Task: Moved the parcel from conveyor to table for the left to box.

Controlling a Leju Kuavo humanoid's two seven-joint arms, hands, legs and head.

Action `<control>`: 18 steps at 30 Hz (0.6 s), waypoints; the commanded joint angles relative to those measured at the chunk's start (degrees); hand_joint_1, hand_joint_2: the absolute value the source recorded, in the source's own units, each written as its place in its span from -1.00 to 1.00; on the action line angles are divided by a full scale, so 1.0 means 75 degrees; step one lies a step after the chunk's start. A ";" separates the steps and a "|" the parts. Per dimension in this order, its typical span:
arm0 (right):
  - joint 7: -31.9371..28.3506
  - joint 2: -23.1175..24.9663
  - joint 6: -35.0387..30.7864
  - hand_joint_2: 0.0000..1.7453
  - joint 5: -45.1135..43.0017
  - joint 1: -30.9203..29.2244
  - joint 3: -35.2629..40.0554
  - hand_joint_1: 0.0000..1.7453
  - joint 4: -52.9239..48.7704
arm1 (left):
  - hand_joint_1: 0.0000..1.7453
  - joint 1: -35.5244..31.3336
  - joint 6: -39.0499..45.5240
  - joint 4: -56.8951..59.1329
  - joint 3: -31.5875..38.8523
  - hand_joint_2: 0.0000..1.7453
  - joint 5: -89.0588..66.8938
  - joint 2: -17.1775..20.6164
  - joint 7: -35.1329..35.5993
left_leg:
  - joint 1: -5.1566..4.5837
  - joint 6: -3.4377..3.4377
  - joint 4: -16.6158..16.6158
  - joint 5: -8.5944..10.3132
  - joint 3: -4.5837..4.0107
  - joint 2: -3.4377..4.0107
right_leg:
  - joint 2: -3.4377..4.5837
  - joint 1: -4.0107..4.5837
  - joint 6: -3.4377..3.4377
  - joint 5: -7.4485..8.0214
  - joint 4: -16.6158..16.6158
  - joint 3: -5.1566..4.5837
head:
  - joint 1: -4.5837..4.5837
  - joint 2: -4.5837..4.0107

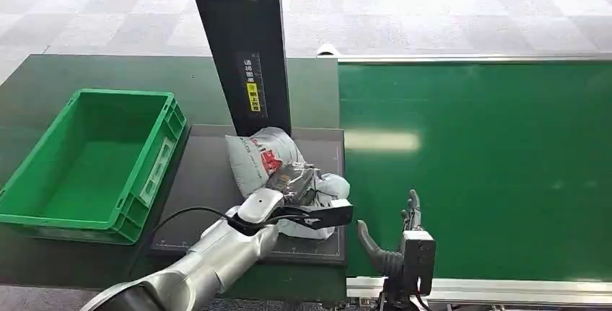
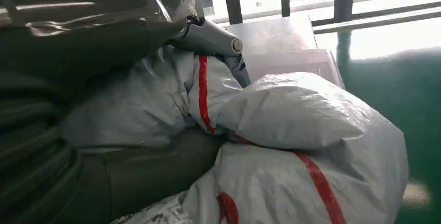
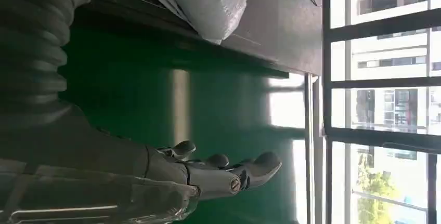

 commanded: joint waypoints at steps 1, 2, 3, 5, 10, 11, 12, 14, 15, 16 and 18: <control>0.0010 -0.0190 -0.0018 1.00 -0.0071 -0.0004 0.0060 -1.00 0.0351 | 1.00 0.0710 -0.0132 0.0927 -0.0126 1.00 -0.0161 0.0495 0.0030 | -0.0003 0.0004 -0.0010 -0.0001 -0.0004 0.0044 | 0.0028 -0.0002 -0.0007 0.0007 -0.0005 -0.0018 | 0.0000 0.0000; 0.0078 -0.0162 -0.0017 1.00 -0.0101 0.0095 0.0001 -1.00 0.0210 | 1.00 0.0728 0.0449 0.0704 0.0337 1.00 0.0173 0.0453 -0.0609 | -0.0003 0.0003 -0.0027 0.0004 -0.0010 0.0068 | 0.0042 -0.0001 -0.0013 0.0021 -0.0021 -0.0032 | -0.0003 0.0000; 0.0108 -0.0169 -0.0018 1.00 -0.0083 0.0157 -0.0011 -1.00 0.0117 | 1.00 0.0706 0.0549 0.0557 0.0433 1.00 0.0153 0.0432 -0.0690 | -0.0003 0.0002 -0.0015 -0.0014 0.0007 0.0060 | 0.0036 -0.0001 -0.0015 0.0000 -0.0008 -0.0013 | -0.0003 0.0000; 0.0162 -0.0185 -0.0028 1.00 -0.0048 0.0256 -0.0035 -1.00 -0.0003 | 1.00 0.0729 0.0618 0.0151 0.0665 1.00 0.0106 0.0437 -0.0862 | -0.0002 0.0004 -0.0005 -0.0018 -0.0006 0.0050 | 0.0025 0.0000 -0.0013 -0.0010 0.0001 -0.0020 | -0.0003 0.0000; 0.0192 -0.0132 -0.0101 1.00 -0.0026 0.0521 -0.0224 -1.00 -0.0294 | 1.00 0.0994 0.1457 -0.1550 0.1458 1.00 0.0548 0.0639 -0.1666 | -0.0002 0.0008 -0.0012 -0.0020 -0.0009 0.0057 | 0.0029 0.0001 -0.0010 -0.0018 -0.0009 -0.0029 | -0.0003 0.0000; 0.0206 -0.0118 -0.0112 1.00 -0.0013 0.0558 -0.0273 -1.00 -0.0336 | 1.00 0.1066 0.1497 -0.2036 0.1569 1.00 0.0785 0.0703 -0.1888 | 0.0000 0.0006 -0.0001 -0.0034 0.0009 0.0047 | 0.0025 0.0002 -0.0009 -0.0034 0.0001 -0.0009 | 0.0000 0.0000; 0.0222 -0.0082 -0.0137 1.00 0.0008 0.0611 -0.0384 -1.00 -0.0421 | 1.00 0.1349 0.1525 -0.3477 0.1707 1.00 0.1336 0.0888 -0.2314 | -0.0002 0.0008 -0.0006 -0.0026 -0.0014 0.0052 | 0.0025 0.0001 -0.0012 -0.0026 -0.0003 -0.0034 | 0.0000 0.0000; 0.0231 -0.0003 -0.0117 1.00 -0.0021 0.0692 -0.0581 -1.00 -0.0500 | 1.00 0.1969 0.1333 -0.6837 0.1621 1.00 0.1843 0.1411 -0.2284 | -0.0002 0.0007 0.0001 -0.0033 -0.0026 0.0049 | 0.0025 0.0001 -0.0012 -0.0034 0.0005 -0.0056 | -0.0003 0.0000; 0.0221 0.0011 -0.0091 1.00 -0.0009 0.0700 -0.0610 -1.00 -0.0497 | 1.00 0.2104 0.0850 -0.7627 0.1581 1.00 0.1827 0.1549 -0.1914 | -0.0001 0.0006 0.0015 -0.0040 -0.0043 0.0048 | 0.0027 0.0002 -0.0012 -0.0040 0.0018 -0.0079 | -0.0003 0.0000; 0.0217 0.0019 -0.0084 1.00 -0.0003 0.0700 -0.0619 -1.00 -0.0491 | 1.00 0.2124 0.0678 -0.7866 0.1565 1.00 0.1818 0.1570 -0.1789 | 0.0000 0.0004 0.0021 -0.0039 -0.0058 0.0040 | 0.0026 0.0001 -0.0009 -0.0042 0.0022 -0.0095 | -0.0003 0.0000; 0.0196 0.0045 -0.0071 1.00 0.0016 0.0694 -0.0638 -1.00 -0.0456 | 1.00 0.2218 0.0692 -0.7825 0.1562 1.00 0.1849 0.1600 -0.1847 | 0.0002 0.0005 0.0019 -0.0033 -0.0040 0.0049 | 0.0025 0.0004 -0.0010 -0.0040 0.0017 -0.0127 | 0.0000 0.0000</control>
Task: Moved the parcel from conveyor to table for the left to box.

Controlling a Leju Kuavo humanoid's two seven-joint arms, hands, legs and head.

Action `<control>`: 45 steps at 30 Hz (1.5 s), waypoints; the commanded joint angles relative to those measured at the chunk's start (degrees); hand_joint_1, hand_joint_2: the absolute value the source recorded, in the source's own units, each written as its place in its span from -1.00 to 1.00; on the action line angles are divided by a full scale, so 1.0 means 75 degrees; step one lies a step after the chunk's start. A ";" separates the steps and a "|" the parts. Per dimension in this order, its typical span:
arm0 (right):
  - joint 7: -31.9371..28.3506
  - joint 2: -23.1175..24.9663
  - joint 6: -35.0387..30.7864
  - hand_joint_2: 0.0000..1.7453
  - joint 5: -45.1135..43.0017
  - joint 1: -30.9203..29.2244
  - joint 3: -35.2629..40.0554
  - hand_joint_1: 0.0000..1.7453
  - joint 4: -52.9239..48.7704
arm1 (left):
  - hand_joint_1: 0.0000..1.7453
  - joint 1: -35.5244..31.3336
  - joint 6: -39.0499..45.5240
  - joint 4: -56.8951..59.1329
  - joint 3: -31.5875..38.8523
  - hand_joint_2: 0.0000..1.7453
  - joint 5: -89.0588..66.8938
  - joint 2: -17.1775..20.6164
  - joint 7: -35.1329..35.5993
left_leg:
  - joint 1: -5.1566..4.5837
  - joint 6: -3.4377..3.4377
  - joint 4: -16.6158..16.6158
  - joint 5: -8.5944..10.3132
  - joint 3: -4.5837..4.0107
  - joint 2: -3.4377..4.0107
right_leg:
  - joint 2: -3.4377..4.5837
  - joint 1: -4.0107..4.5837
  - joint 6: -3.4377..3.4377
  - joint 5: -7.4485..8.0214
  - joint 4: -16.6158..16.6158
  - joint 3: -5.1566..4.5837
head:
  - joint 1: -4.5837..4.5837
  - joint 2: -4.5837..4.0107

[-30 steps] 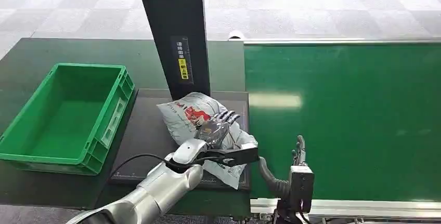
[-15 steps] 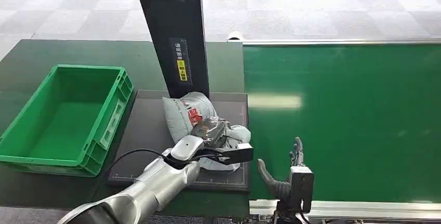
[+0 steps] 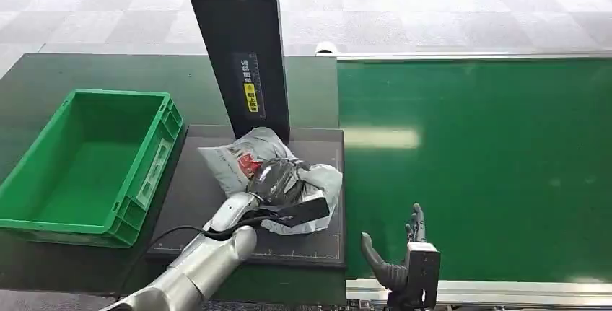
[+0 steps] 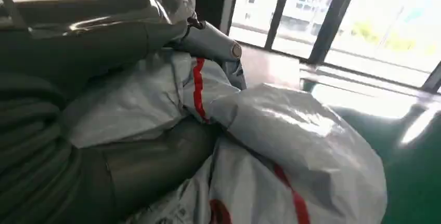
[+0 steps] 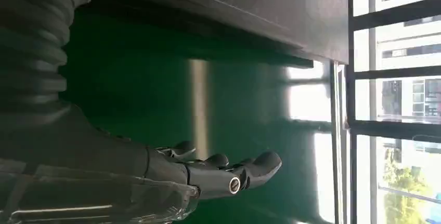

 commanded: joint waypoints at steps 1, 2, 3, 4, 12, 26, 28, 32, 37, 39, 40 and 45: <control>0.0023 0.0081 0.0047 1.00 0.0000 0.0078 -0.0464 -1.00 -0.0126 | 1.00 0.0886 -0.0593 -0.4952 0.0302 1.00 0.0289 0.1014 0.0271 | -0.0001 0.0007 0.0000 0.0002 -0.0041 0.0012 | 0.0002 0.0000 -0.0006 -0.0001 0.0004 -0.0041 | -0.0003 0.0000; 0.0022 0.0084 0.0051 1.00 0.0005 0.0075 -0.0469 -1.00 -0.0122 | 1.00 0.0875 -0.0486 -0.4821 0.0283 1.00 0.0284 0.1006 0.0237 | -0.0003 0.0009 -0.0006 -0.0001 -0.0039 0.0016 | 0.0001 -0.0001 -0.0008 -0.0003 0.0001 -0.0038 | 0.0003 0.0000; 0.0026 0.0096 0.0050 1.00 0.0005 0.0075 -0.0476 -1.00 -0.0114 | 1.00 0.0894 0.0130 -0.4798 0.0324 1.00 0.0508 0.0945 -0.0190 | -0.0001 0.0009 -0.0007 -0.0002 -0.0043 0.0021 | 0.0006 0.0000 -0.0007 0.0000 -0.0002 0.0002 | 0.0000 0.0000; 0.0023 0.0101 0.0055 1.00 -0.0005 0.0087 -0.0470 -1.00 -0.0068 | 1.00 0.1045 0.0893 -0.5562 0.0316 1.00 0.0571 0.1156 -0.0495 | 0.0000 0.0012 -0.0011 -0.0005 -0.0039 0.0034 | 0.0011 0.0003 -0.0009 0.0000 -0.0008 0.0003 | -0.0003 0.0000; -0.0260 0.0169 -0.0236 1.00 -0.0404 0.0235 -0.0357 -1.00 0.0195 | 1.00 0.1349 0.2012 -0.7615 0.1046 1.00 0.0981 0.1760 -0.0537 | 0.0004 -0.0001 -0.0001 0.0004 -0.0079 0.0017 | 0.0006 0.0005 -0.0012 0.0004 0.0006 -0.0042 | 0.0000 0.0000; -0.0229 -0.0087 -0.0402 1.00 -0.1140 -0.0143 0.0263 -1.00 0.0691 | 1.00 -0.1575 0.3171 -0.1043 0.4704 1.00 0.0972 0.1273 -0.0610 | 0.0006 0.0003 -0.0019 0.0039 -0.0081 -0.0007 | -0.0031 0.0008 -0.0020 0.0027 -0.0007 -0.0033 | 0.0006 0.0000; -0.0224 -0.0152 -0.0408 1.00 -0.1238 -0.0183 0.0334 -1.00 0.0704 | 1.00 -0.2292 0.3171 0.0432 0.5025 1.00 0.0673 0.1312 -0.0730 | 0.0009 -0.0003 -0.0011 0.0032 -0.0071 0.0003 | -0.0014 0.0010 -0.0020 0.0024 0.0000 -0.0032 | 0.0000 0.0000; -0.0275 -0.0334 -0.0406 1.00 -0.1345 -0.0223 0.0526 -1.00 0.0768 | 1.00 -0.3405 0.3171 0.3160 0.4612 1.00 -0.0289 0.1473 0.0207 | 0.0020 -0.0009 -0.0011 0.0047 -0.0076 -0.0023 | -0.0048 0.0022 -0.0029 0.0028 -0.0005 -0.0027 | -0.0003 0.0000; -0.0354 -0.0367 -0.0549 1.00 -0.1393 -0.0299 0.0741 -1.00 0.0877 | 1.00 -0.3591 0.3171 0.3495 0.4787 1.00 -0.0043 0.1508 0.0007 | 0.0019 -0.0002 -0.0003 0.0028 -0.0081 0.0014 | -0.0008 0.0021 -0.0021 0.0025 -0.0002 -0.0035 | 0.0003 0.0000; -0.0364 -0.0373 -0.0551 1.00 -0.1471 -0.0351 0.0799 -1.00 0.0916 | 1.00 -0.3609 0.3171 0.3461 0.4753 1.00 -0.0185 0.1550 0.0204 | 0.0016 -0.0002 -0.0004 0.0025 -0.0084 0.0007 | -0.0015 0.0018 -0.0021 0.0019 0.0001 -0.0034 | 0.0003 0.0000; -0.0353 -0.0379 -0.0524 1.00 -0.1516 -0.0419 0.0847 -1.00 0.0970 | 1.00 -0.3626 0.3171 0.3444 0.4785 1.00 -0.0244 0.1597 0.0419 | 0.0020 -0.0009 0.0001 0.0020 -0.0086 0.0016 | 0.0001 0.0021 -0.0023 0.0018 0.0006 -0.0043 | 0.0000 0.0000; -0.0369 -0.0429 -0.0508 1.00 -0.1644 -0.0493 0.1021 -1.00 0.1065 | 1.00 -0.3657 0.3171 0.3608 0.4863 1.00 -0.0288 0.1823 0.0699 | 0.0019 -0.0013 -0.0001 0.0023 -0.0108 0.0021 | 0.0007 0.0019 -0.0026 0.0022 0.0010 -0.0070 | 0.0003 0.0000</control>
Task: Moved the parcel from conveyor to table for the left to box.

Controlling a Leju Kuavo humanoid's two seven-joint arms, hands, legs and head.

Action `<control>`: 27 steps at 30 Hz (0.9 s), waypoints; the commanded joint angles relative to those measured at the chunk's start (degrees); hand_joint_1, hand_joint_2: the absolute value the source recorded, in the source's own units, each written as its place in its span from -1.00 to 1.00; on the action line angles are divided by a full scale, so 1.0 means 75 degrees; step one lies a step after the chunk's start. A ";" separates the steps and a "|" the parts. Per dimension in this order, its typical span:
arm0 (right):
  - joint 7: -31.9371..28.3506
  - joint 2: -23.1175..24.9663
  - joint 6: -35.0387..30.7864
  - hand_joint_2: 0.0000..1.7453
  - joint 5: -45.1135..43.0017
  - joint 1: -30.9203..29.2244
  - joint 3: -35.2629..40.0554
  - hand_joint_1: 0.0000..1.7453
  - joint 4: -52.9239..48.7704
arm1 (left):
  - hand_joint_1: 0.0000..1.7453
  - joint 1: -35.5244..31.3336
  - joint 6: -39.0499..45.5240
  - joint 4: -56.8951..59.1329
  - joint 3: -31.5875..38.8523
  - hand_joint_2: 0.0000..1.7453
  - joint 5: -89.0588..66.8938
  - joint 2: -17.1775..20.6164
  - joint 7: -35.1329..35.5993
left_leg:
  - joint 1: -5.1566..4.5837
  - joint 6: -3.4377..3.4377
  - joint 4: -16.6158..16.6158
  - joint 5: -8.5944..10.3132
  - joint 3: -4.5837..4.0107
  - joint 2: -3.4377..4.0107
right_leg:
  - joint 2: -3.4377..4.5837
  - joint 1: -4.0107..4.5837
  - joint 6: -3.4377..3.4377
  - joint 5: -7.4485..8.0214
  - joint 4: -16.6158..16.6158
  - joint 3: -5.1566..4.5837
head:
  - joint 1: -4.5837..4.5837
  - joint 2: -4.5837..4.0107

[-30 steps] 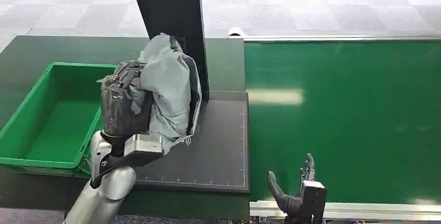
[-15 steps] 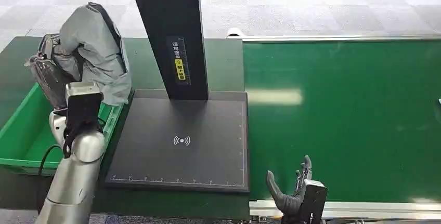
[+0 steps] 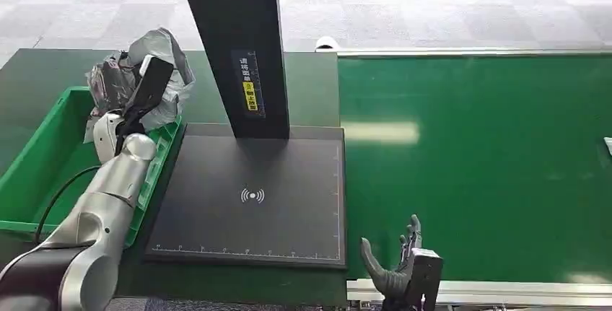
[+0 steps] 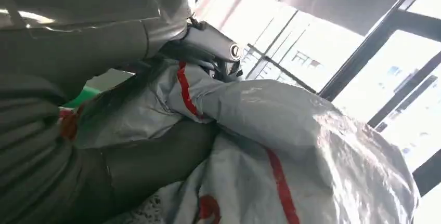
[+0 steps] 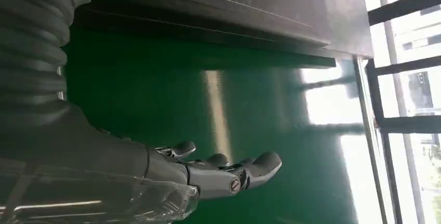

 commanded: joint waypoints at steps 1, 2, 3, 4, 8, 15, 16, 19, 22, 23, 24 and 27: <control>-0.0036 -0.0290 -0.0010 1.00 -0.0201 -0.0359 0.0483 -1.00 0.0589 | 0.98 -0.0739 0.0047 0.1448 0.0289 1.00 -0.0113 0.0342 0.0446 | 0.0004 0.0003 -0.0003 0.0002 0.0007 0.0018 | 0.0004 0.0006 -0.0007 0.0006 -0.0003 0.0001 | 0.0000 0.0000; -0.0018 -0.0304 -0.0042 1.00 -0.0238 -0.0349 0.0532 -1.00 0.0551 | 0.92 -0.0714 0.0047 0.1381 0.0347 1.00 -0.0227 0.0433 0.0850 | 0.0004 0.0005 -0.0007 0.0007 0.0008 0.0022 | 0.0000 0.0008 -0.0010 0.0011 -0.0006 0.0002 | 0.0003 0.0000; -0.0017 -0.0303 -0.0051 1.00 -0.0237 -0.0347 0.0541 -1.00 0.0541 | 0.92 -0.0718 0.0047 0.1403 0.0358 1.00 -0.0214 0.0456 0.0823 | 0.0002 0.0004 -0.0004 0.0005 0.0005 0.0022 | 0.0003 0.0005 -0.0008 0.0009 -0.0001 -0.0003 | -0.0003 0.0000; 0.0016 -0.0322 -0.0093 1.00 -0.0263 -0.0343 0.0602 -1.00 0.0511 | 0.92 -0.0603 0.0047 0.1045 0.0739 1.00 -0.0291 0.0534 0.1045 | 0.0005 0.0003 -0.0001 0.0004 0.0001 0.0017 | 0.0003 0.0007 -0.0006 0.0008 -0.0002 -0.0005 | 0.0003 0.0000; 0.0036 -0.0332 -0.0116 1.00 -0.0277 -0.0359 0.0655 -1.00 0.0519 | 0.76 -0.0548 0.0047 0.0829 0.1112 1.00 -0.0388 0.0648 0.1146 | 0.0005 0.0003 0.0000 0.0001 0.0002 0.0030 | 0.0015 0.0007 -0.0004 0.0007 0.0007 -0.0009 | 0.0003 0.0000; 0.0067 -0.0412 -0.0198 1.00 -0.0364 -0.0278 0.0772 -1.00 0.0406 | 0.56 -0.0731 0.0047 0.0586 0.3083 1.00 -0.1439 0.0972 0.1310 | 0.0008 0.0006 0.0004 0.0001 -0.0006 0.0033 | 0.0010 0.0011 -0.0006 0.0007 0.0009 -0.0012 | 0.0003 0.0000; 0.0076 -0.0431 -0.0193 1.00 -0.0371 -0.0262 0.0773 -1.00 0.0373 | -0.68 -0.0797 0.0047 0.0693 0.3195 1.00 -0.1477 0.1061 0.1355 | 0.0008 0.0002 0.0004 -0.0001 -0.0005 0.0034 | 0.0019 0.0010 -0.0005 0.0006 0.0011 -0.0014 | 0.0003 0.0000; 0.0115 -0.0475 -0.0186 1.00 -0.0376 -0.0226 0.0771 -1.00 0.0313 | -1.00 -0.0878 0.0047 0.0891 0.3584 1.00 -0.1477 0.1171 0.1132 | 0.0007 0.0001 0.0003 0.0002 -0.0006 0.0038 | 0.0020 0.0010 -0.0007 0.0005 0.0012 -0.0020 | 0.0003 0.0000; 0.0121 -0.0482 -0.0185 1.00 -0.0378 -0.0225 0.0769 -1.00 0.0312 | -1.00 -0.0891 0.0047 0.0928 0.3677 1.00 -0.1363 0.1173 0.1031 | 0.0008 0.0002 0.0004 0.0004 -0.0009 0.0024 | 0.0003 0.0010 -0.0006 0.0003 0.0011 -0.0020 | 0.0003 0.0000; 0.0121 -0.0482 -0.0185 1.00 -0.0378 -0.0225 0.0769 -1.00 0.0312 | -1.00 -0.0891 0.0047 0.0928 0.3677 1.00 -0.1363 0.1173 0.1031 | 0.0006 0.0003 0.0004 0.0004 -0.0007 0.0022 | 0.0003 0.0009 -0.0005 0.0002 0.0011 -0.0017 | 0.0003 0.0000; 0.0121 -0.0482 -0.0185 1.00 -0.0378 -0.0225 0.0769 -1.00 0.0312 | -1.00 -0.0891 0.0047 0.0928 0.3677 1.00 -0.1363 0.1173 0.1031 | 0.0006 0.0006 0.0005 0.0005 -0.0009 0.0028 | 0.0003 0.0010 -0.0006 0.0005 0.0011 -0.0019 | 0.0003 0.0000; 0.0121 -0.0482 -0.0185 1.00 -0.0378 -0.0225 0.0769 -1.00 0.0312 | -1.00 -0.0891 0.0047 0.0928 0.3677 1.00 -0.1363 0.1173 0.1031 | 0.0005 0.0003 0.0003 0.0004 -0.0007 0.0025 | 0.0006 0.0007 -0.0004 0.0003 0.0010 -0.0016 | 0.0003 0.0000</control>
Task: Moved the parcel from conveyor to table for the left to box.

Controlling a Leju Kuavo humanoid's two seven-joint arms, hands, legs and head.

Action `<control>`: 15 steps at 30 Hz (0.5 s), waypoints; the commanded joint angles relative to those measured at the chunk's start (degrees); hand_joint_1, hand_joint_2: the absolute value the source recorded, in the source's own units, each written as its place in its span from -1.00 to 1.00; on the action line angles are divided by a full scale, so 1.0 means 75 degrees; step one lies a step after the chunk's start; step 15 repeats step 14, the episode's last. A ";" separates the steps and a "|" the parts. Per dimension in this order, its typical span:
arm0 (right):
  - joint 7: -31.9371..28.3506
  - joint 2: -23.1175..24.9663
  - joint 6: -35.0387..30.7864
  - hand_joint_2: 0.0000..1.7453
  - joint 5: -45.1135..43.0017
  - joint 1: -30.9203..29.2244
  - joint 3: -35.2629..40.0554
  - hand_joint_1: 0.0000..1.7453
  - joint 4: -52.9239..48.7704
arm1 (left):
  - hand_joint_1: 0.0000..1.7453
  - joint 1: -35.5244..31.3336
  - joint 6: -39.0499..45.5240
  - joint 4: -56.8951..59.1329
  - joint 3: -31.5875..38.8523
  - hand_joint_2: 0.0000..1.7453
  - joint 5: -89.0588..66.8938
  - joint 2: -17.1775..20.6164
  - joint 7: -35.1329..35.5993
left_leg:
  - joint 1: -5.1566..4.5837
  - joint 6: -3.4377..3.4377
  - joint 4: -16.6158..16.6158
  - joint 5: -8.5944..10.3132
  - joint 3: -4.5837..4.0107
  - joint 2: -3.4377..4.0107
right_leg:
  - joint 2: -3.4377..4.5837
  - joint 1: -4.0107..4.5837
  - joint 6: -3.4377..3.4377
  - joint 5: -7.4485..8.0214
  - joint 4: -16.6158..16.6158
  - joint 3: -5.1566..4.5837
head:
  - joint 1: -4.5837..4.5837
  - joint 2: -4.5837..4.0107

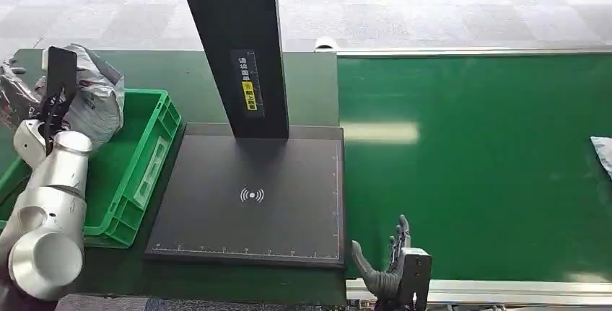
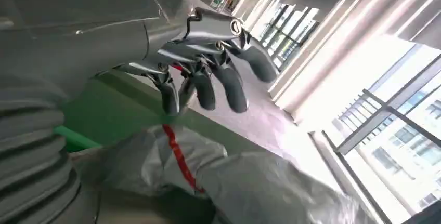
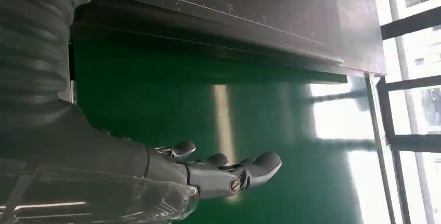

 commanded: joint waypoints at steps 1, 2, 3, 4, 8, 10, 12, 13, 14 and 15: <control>0.0042 -0.0194 -0.0034 1.00 -0.0051 -0.0092 0.0183 -1.00 0.0120 | -1.00 -0.0509 0.0032 0.0543 0.0643 1.00 0.0048 0.0109 -0.0030 | 0.0004 0.0010 0.0004 0.0005 -0.0007 0.0000 | -0.0020 0.0007 -0.0004 0.0005 -0.0004 0.0001 | 0.0000 0.0000; 0.0050 -0.0198 -0.0029 1.00 -0.0057 -0.0106 0.0180 -1.00 0.0143 | -1.00 -0.0458 0.0032 0.0479 0.0741 1.00 0.0118 0.0056 -0.0127 | 0.0003 0.0007 0.0004 0.0003 -0.0008 -0.0001 | -0.0015 0.0005 -0.0004 0.0003 -0.0001 -0.0002 | 0.0000 0.0000; 0.0053 -0.0208 -0.0016 1.00 -0.0060 -0.0124 0.0187 -1.00 0.0173 | -1.00 -0.0456 0.0032 0.0501 0.0903 1.00 0.0252 0.0041 -0.0295 | 0.0003 0.0009 0.0002 0.0005 -0.0006 -0.0001 | -0.0021 0.0006 -0.0005 0.0004 -0.0003 0.0001 | 0.0000 0.0000; 0.0053 -0.0214 -0.0009 1.00 -0.0061 -0.0140 0.0195 -1.00 0.0197 | -1.00 -0.0402 0.0032 0.0421 0.0942 1.00 0.0191 0.0039 -0.0352 | 0.0003 0.0006 0.0002 0.0003 -0.0004 -0.0001 | -0.0015 0.0005 -0.0004 0.0003 -0.0003 0.0002 | 0.0000 0.0000; 0.0041 -0.0225 -0.0010 1.00 -0.0082 -0.0198 0.0212 -1.00 0.0296 | -1.00 -0.0317 0.0032 0.0282 0.1177 1.00 0.0146 -0.0067 -0.0526 | 0.0003 0.0008 -0.0003 0.0005 0.0002 0.0003 | -0.0015 0.0006 -0.0006 0.0006 -0.0008 0.0007 | 0.0000 0.0000; 0.0041 -0.0225 -0.0010 1.00 -0.0082 -0.0198 0.0212 -1.00 0.0296 | -1.00 -0.0317 0.0032 0.0282 0.1177 1.00 0.0146 -0.0067 -0.0526 | 0.0001 0.0005 0.0000 0.0003 -0.0002 -0.0003 | -0.0012 0.0003 -0.0003 0.0003 -0.0004 0.0002 | 0.0000 0.0000; 0.0041 -0.0225 -0.0010 1.00 -0.0082 -0.0198 0.0212 -1.00 0.0296 | -1.00 -0.0317 0.0032 0.0282 0.1177 1.00 0.0146 -0.0067 -0.0526 | 0.0002 0.0008 0.0000 0.0005 -0.0002 -0.0002 | -0.0015 0.0005 -0.0004 0.0005 -0.0006 0.0003 | 0.0000 0.0000; 0.0041 -0.0225 -0.0010 1.00 -0.0082 -0.0198 0.0212 -1.00 0.0296 | -1.00 -0.0317 0.0032 0.0282 0.1177 1.00 0.0146 -0.0067 -0.0526 | 0.0002 0.0007 0.0001 0.0004 -0.0003 -0.0001 | -0.0012 0.0005 -0.0003 0.0005 -0.0005 0.0001 | 0.0000 0.0000; 0.0041 -0.0225 -0.0010 1.00 -0.0082 -0.0198 0.0212 -1.00 0.0296 | -1.00 -0.0317 0.0032 0.0282 0.1177 1.00 0.0146 -0.0067 -0.0526 | 0.0003 0.0010 0.0000 0.0006 -0.0002 -0.0002 | -0.0018 0.0006 -0.0003 0.0007 -0.0007 0.0005 | 0.0000 0.0000; 0.0041 -0.0225 -0.0010 1.00 -0.0082 -0.0198 0.0212 -1.00 0.0296 | -1.00 -0.0317 0.0032 0.0282 0.1177 1.00 0.0146 -0.0067 -0.0526 | 0.0003 0.0010 0.0000 0.0006 -0.0002 -0.0002 | -0.0018 0.0006 -0.0003 0.0007 -0.0007 0.0005 | 0.0000 0.0000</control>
